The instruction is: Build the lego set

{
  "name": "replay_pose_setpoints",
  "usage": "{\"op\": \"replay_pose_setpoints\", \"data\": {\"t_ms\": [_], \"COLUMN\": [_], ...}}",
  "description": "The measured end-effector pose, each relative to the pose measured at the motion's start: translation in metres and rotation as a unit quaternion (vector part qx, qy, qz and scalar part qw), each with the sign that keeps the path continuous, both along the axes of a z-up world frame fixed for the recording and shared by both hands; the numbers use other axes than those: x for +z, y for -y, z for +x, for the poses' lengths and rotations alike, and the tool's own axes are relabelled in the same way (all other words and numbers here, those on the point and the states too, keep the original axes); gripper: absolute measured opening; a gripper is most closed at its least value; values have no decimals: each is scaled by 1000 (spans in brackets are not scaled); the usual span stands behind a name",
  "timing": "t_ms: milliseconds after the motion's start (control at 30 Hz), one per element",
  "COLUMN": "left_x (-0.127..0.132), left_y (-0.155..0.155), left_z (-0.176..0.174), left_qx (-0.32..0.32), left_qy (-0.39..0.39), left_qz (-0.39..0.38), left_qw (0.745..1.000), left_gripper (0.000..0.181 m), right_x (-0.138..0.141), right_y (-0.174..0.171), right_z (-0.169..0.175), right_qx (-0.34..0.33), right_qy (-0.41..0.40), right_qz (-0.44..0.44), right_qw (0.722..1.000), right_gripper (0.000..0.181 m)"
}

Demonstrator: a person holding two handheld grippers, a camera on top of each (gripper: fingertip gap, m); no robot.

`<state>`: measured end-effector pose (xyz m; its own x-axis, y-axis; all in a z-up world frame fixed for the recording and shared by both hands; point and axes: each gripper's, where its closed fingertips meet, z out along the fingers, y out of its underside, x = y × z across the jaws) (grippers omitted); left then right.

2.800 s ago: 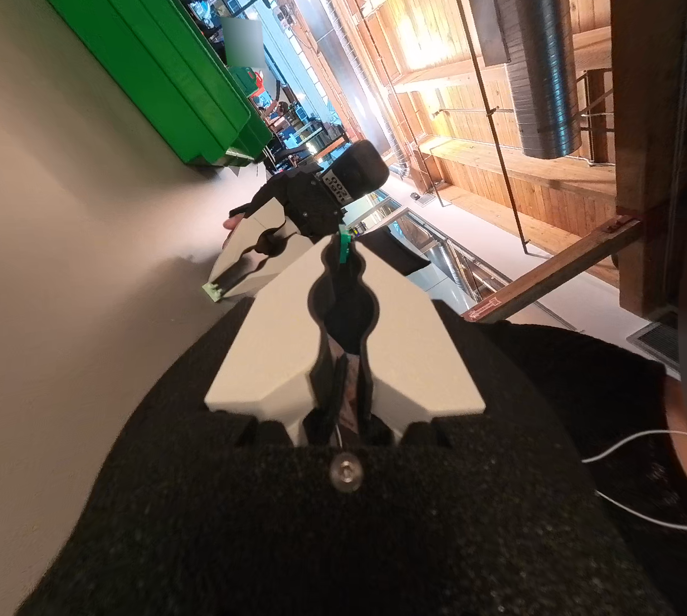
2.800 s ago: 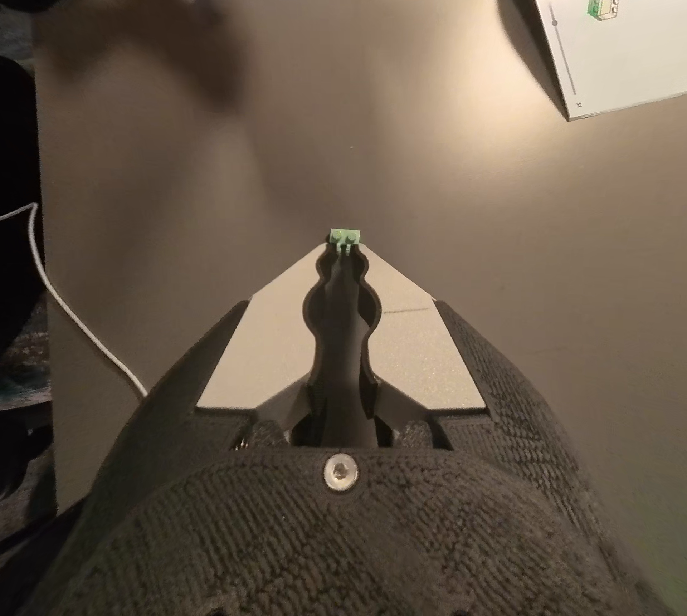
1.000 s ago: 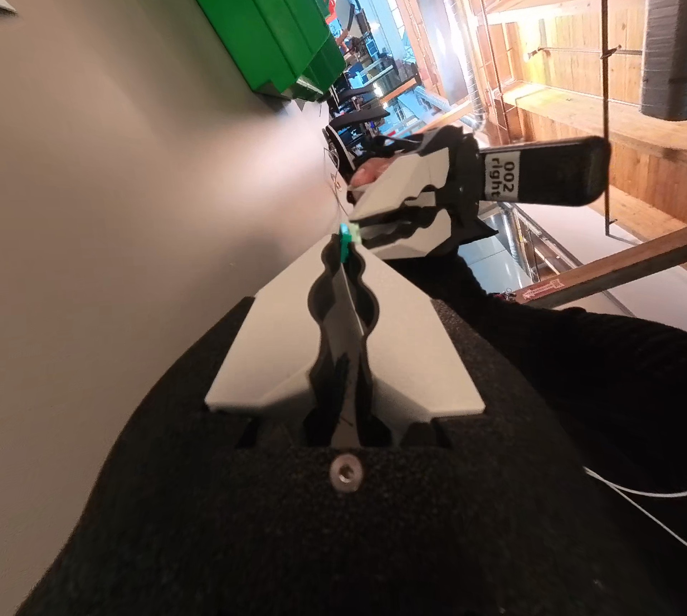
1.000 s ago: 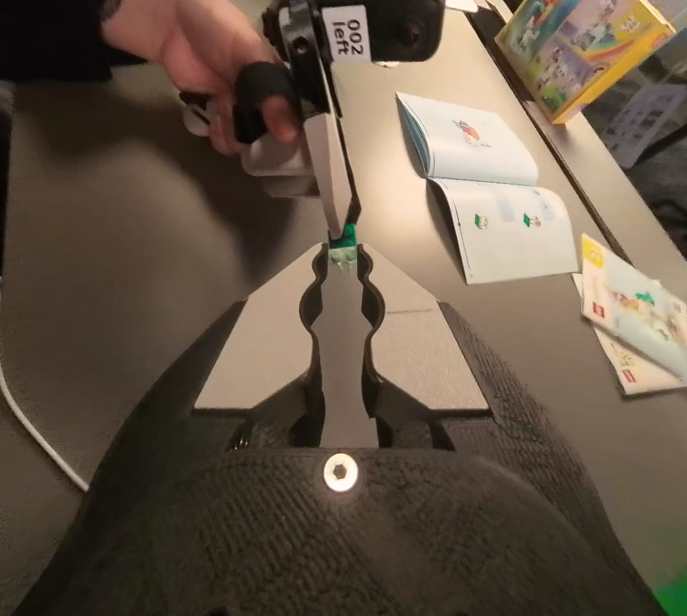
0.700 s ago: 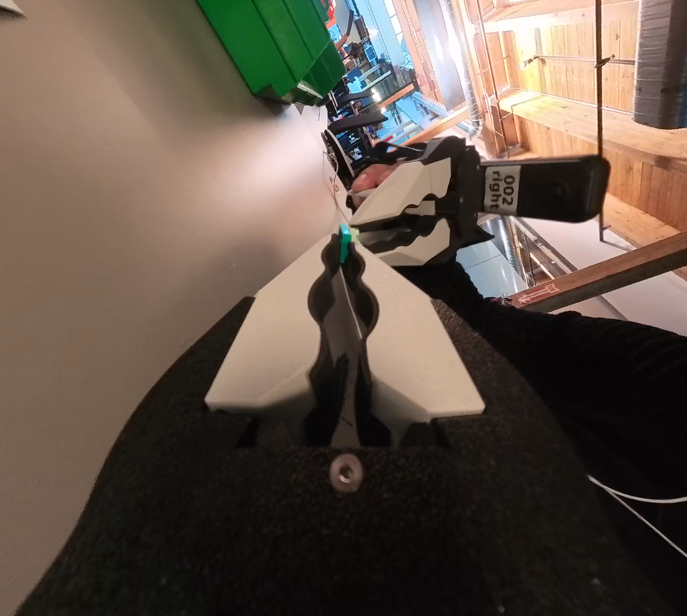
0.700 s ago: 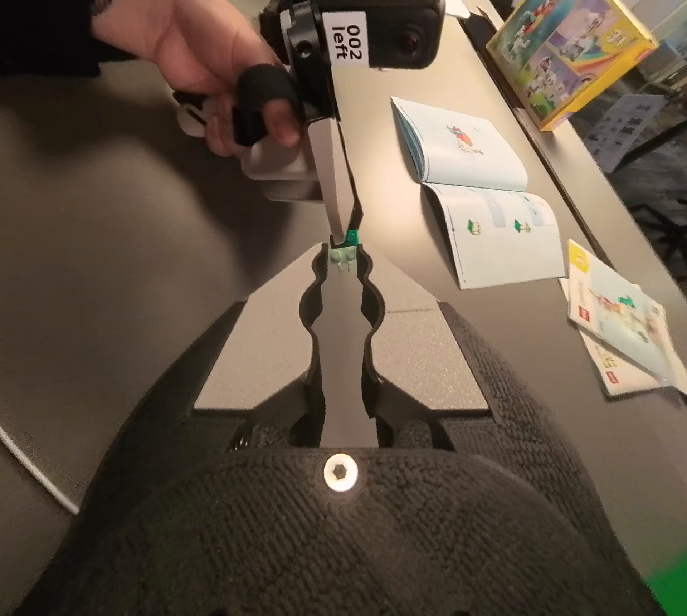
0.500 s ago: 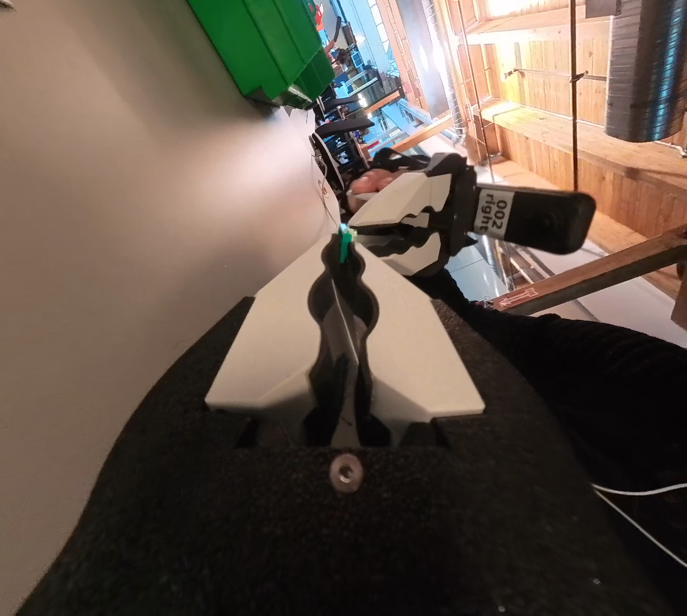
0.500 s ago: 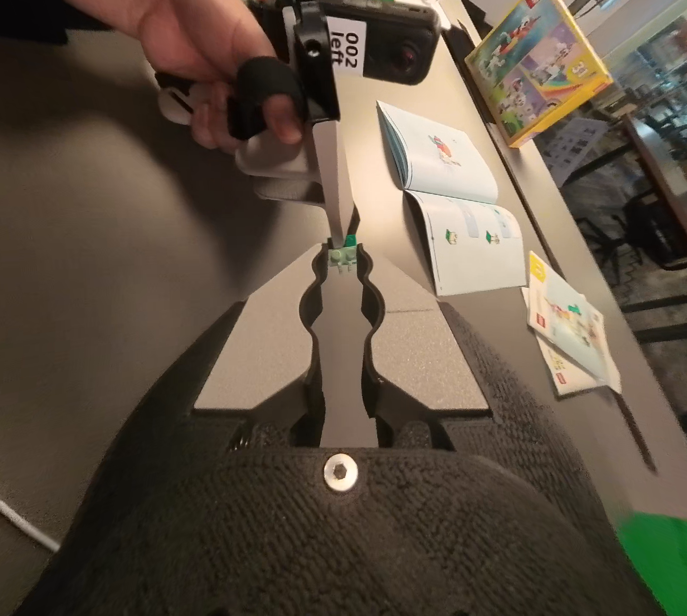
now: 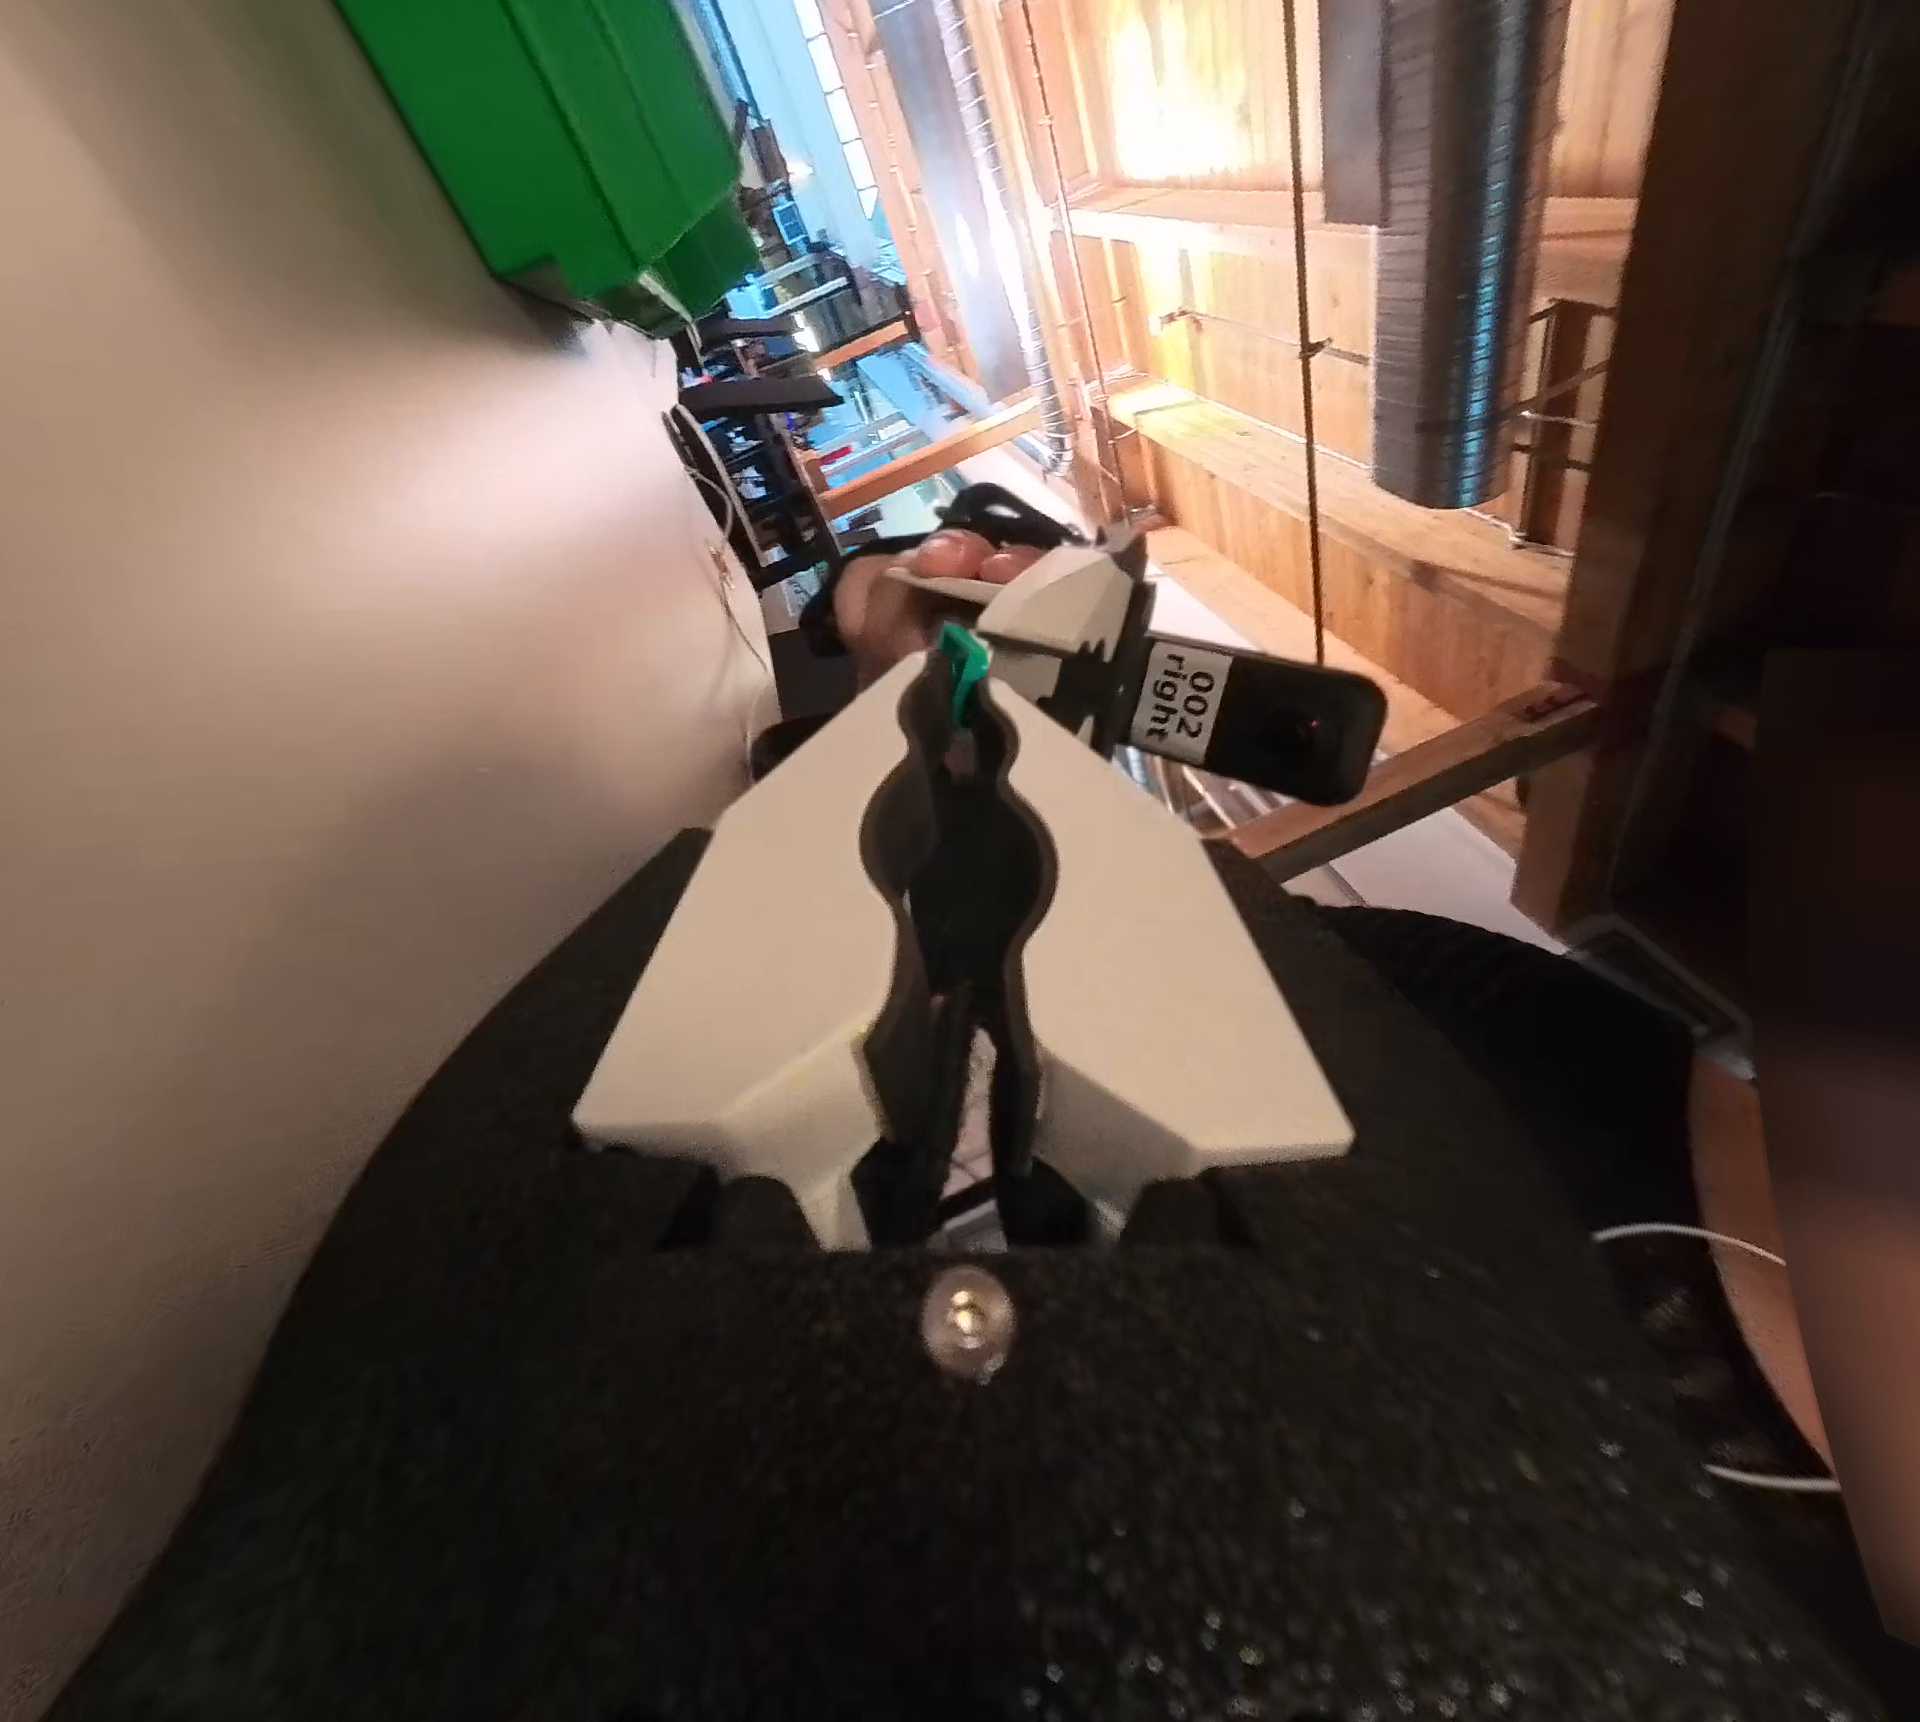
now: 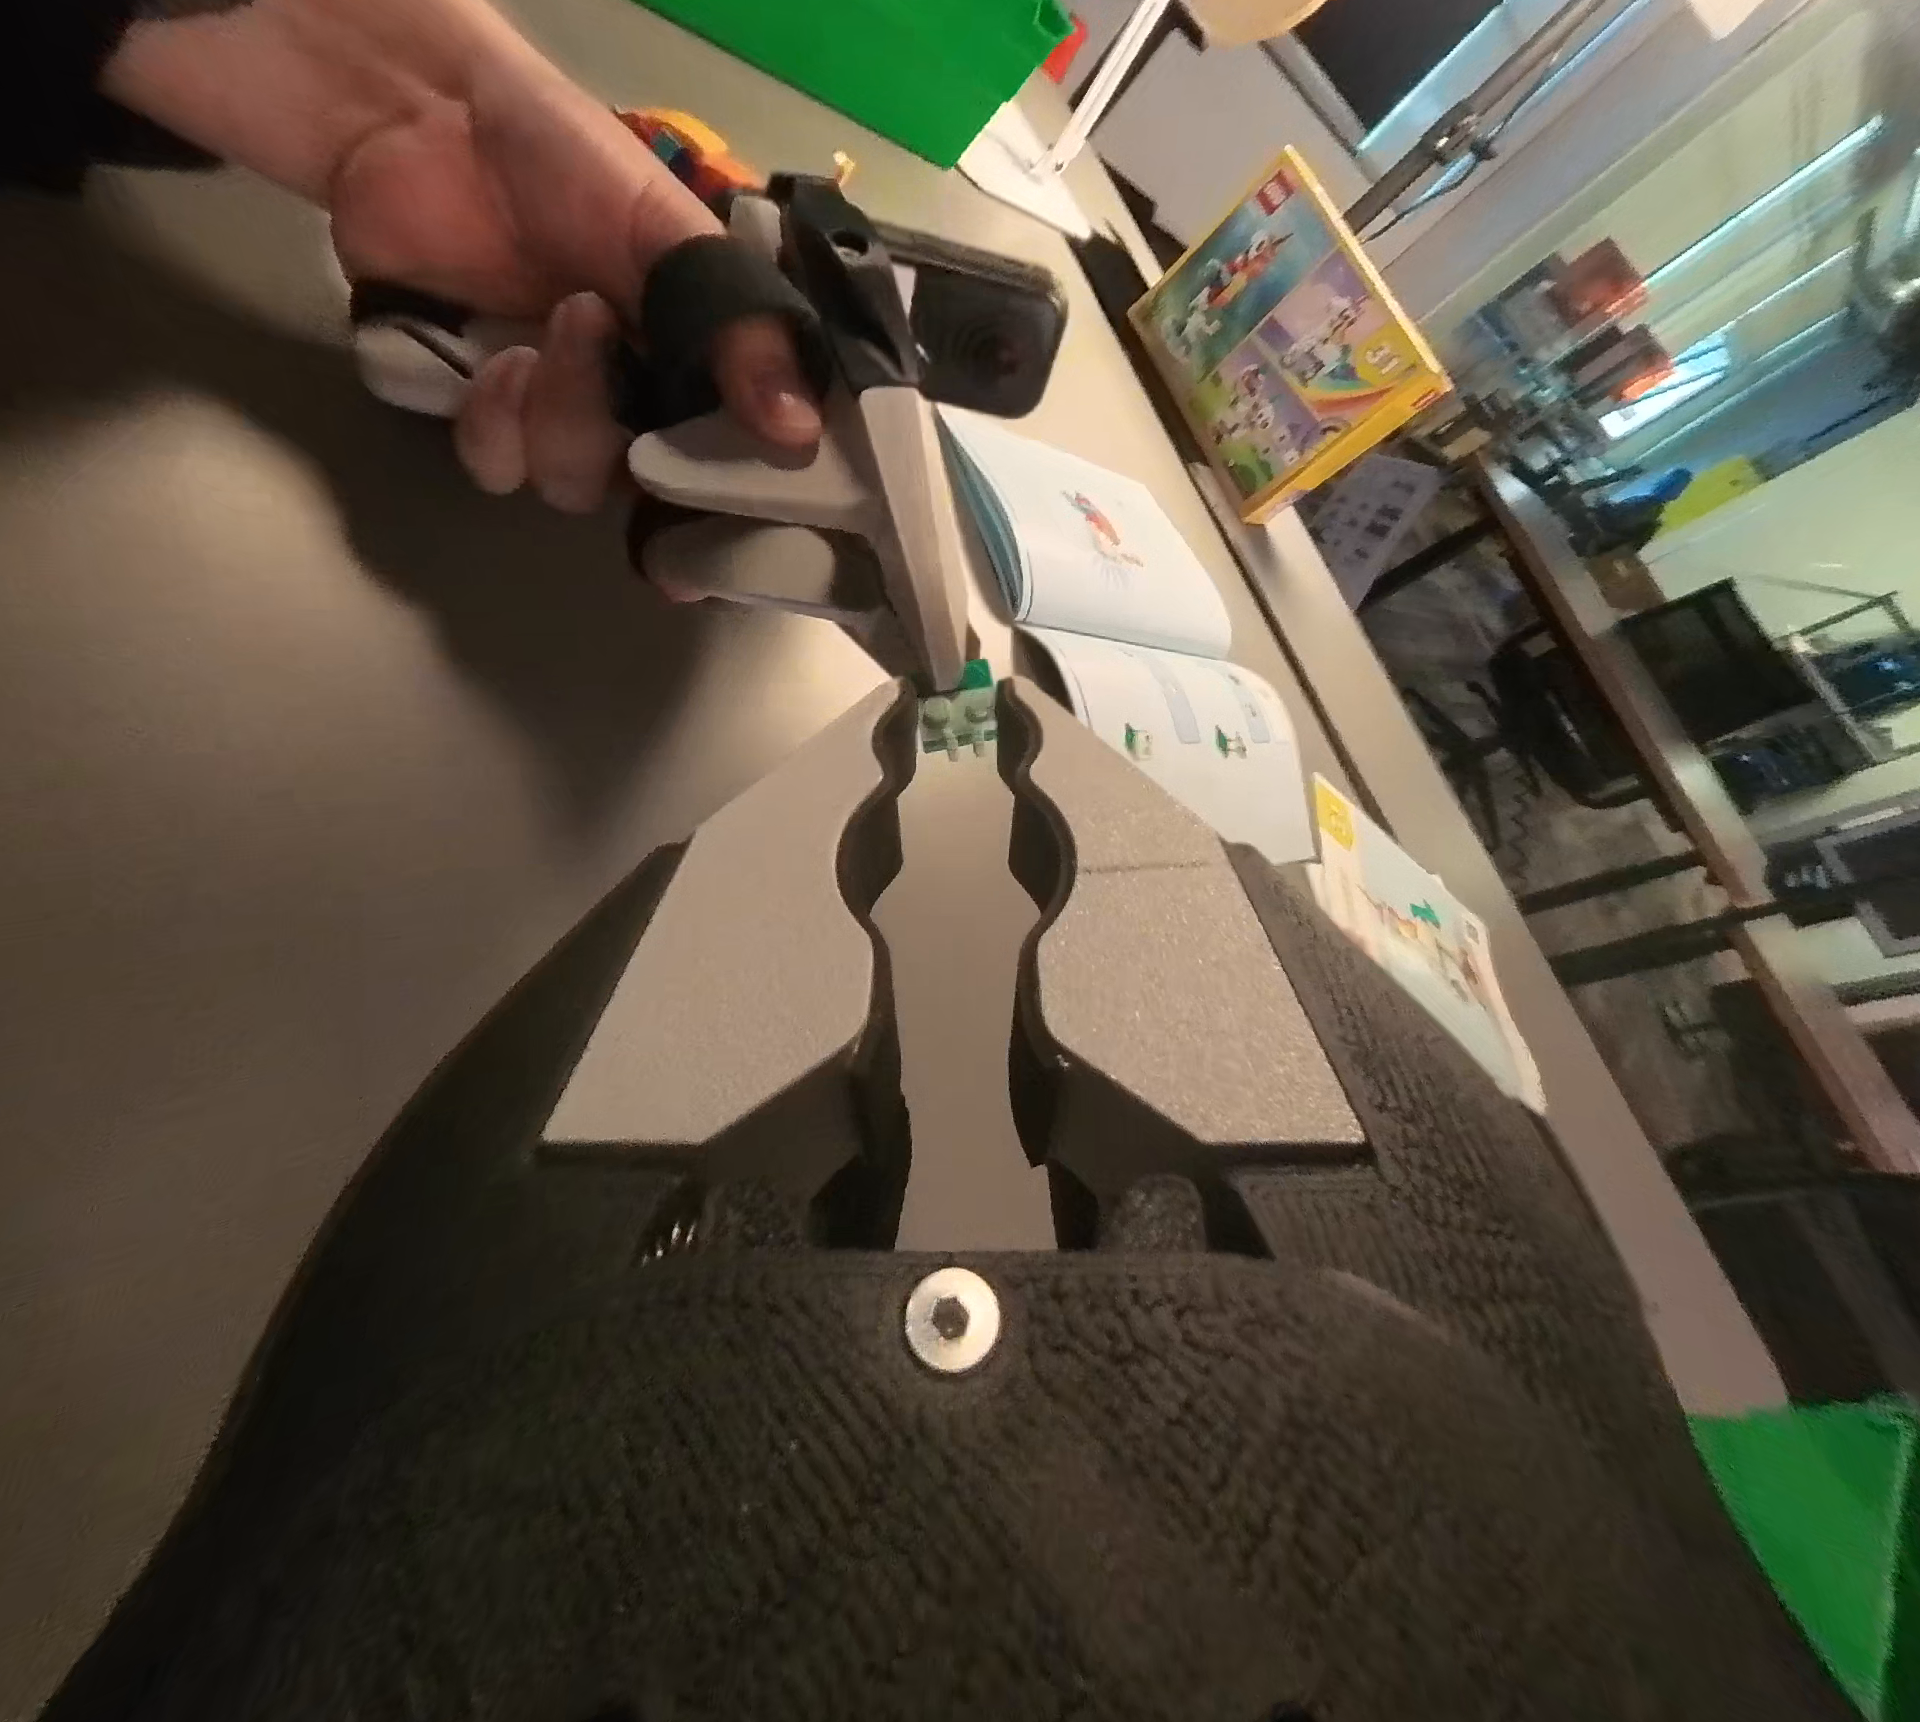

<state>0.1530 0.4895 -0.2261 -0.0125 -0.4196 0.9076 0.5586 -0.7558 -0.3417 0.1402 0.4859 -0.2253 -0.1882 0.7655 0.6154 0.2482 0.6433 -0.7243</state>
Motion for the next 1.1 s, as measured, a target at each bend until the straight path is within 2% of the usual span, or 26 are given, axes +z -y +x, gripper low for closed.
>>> {"op": "replay_pose_setpoints", "data": {"t_ms": [33, 200, 400, 833, 900, 1000, 1100], "left_x": [2, 13, 21, 38, 42, 42, 42], "left_y": [1, 6, 14, 23, 25, 27, 28], "left_z": [0, 1, 5, 4, 3, 5, 7], "left_qx": [-2, -25, -63, -68, -75, -81, -85], "left_qy": [6, 56, 86, 95, 108, 105, 97], "left_qz": [3, 18, 28, 77, 82, 84, 87], "left_qw": [1000, 998, 994, 990, 988, 988, 988], "left_gripper": [1, 0, 1, 3, 8, 5, 9], "right_x": [2, 13, 21, 39, 40, 41, 40], "right_y": [1, 6, 16, 25, 26, 28, 30], "right_z": [0, 1, 5, 4, 5, 6, 7], "right_qx": [0, 20, 68, 111, 115, 123, 126], "right_qy": [-10, -54, -70, -64, -59, -52, -47], "right_qz": [14, 21, 20, -7, -10, -15, -11], "right_qw": [1000, 998, 995, 992, 992, 991, 991], "right_gripper": [14, 14, 13, 13, 13, 13, 13]}}
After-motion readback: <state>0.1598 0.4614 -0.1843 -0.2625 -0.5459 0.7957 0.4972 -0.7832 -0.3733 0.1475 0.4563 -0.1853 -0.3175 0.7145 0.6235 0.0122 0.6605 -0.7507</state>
